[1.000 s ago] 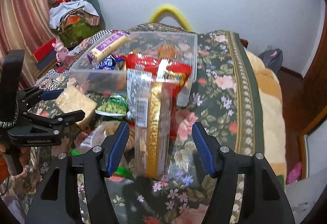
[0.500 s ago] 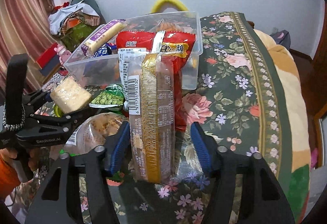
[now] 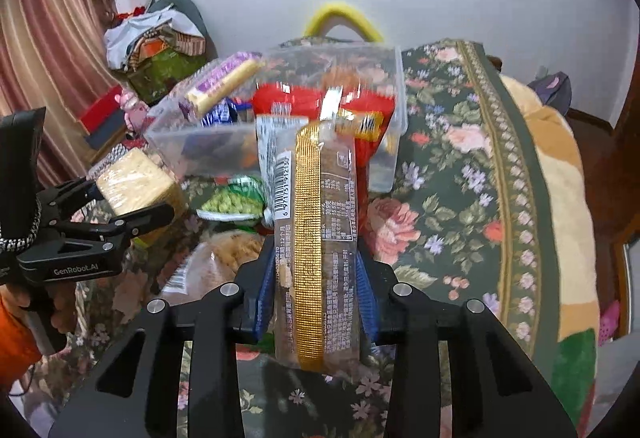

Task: Organize snacks
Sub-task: 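Carry the bread slice and biscuit pack over the clear box and open both tools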

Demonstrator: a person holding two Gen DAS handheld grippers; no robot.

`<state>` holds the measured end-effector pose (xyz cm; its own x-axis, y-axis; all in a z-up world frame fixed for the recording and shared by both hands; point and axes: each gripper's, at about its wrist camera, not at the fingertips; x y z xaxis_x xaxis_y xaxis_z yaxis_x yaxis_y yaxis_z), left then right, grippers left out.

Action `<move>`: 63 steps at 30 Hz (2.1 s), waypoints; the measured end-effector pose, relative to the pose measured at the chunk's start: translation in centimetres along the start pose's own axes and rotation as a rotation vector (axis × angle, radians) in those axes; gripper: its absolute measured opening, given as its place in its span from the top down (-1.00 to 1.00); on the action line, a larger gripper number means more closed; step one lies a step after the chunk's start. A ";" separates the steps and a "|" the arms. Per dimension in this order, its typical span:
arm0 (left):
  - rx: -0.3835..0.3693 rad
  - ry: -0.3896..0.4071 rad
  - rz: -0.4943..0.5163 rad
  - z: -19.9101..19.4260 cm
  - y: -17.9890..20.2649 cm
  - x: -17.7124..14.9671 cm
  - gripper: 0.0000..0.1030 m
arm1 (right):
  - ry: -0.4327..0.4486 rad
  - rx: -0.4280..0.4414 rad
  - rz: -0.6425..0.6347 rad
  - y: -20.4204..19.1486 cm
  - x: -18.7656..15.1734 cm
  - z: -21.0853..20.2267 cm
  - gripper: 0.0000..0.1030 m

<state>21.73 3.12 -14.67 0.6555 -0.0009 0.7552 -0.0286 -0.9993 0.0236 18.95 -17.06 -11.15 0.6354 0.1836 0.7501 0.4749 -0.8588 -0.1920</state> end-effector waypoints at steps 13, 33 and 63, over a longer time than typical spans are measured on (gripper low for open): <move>-0.047 0.146 -0.012 -3.3 0.9 5.4 -0.57 | 0.126 -0.017 -0.012 0.0 5.1 -2.1 0.37; -0.079 0.138 -0.066 3.7 1.3 11.7 -0.57 | 0.224 -0.083 -0.019 2.1 13.0 1.8 0.37; -0.090 0.041 -0.048 8.8 2.0 14.3 -0.59 | 0.080 -0.106 -0.050 3.1 13.1 6.0 0.30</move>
<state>37.68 0.76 -9.57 0.6262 0.0498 0.7781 -0.0667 -0.9909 0.1171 32.39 -14.50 -5.70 0.5598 0.1924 0.8060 0.4352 -0.8960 -0.0884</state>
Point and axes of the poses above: each gripper's, at about its wrist camera, not at the fingertips, and z roughly the way its jaws point, y to its right, x to its top, and after that the axes turned 8 degrees about y, right-handed
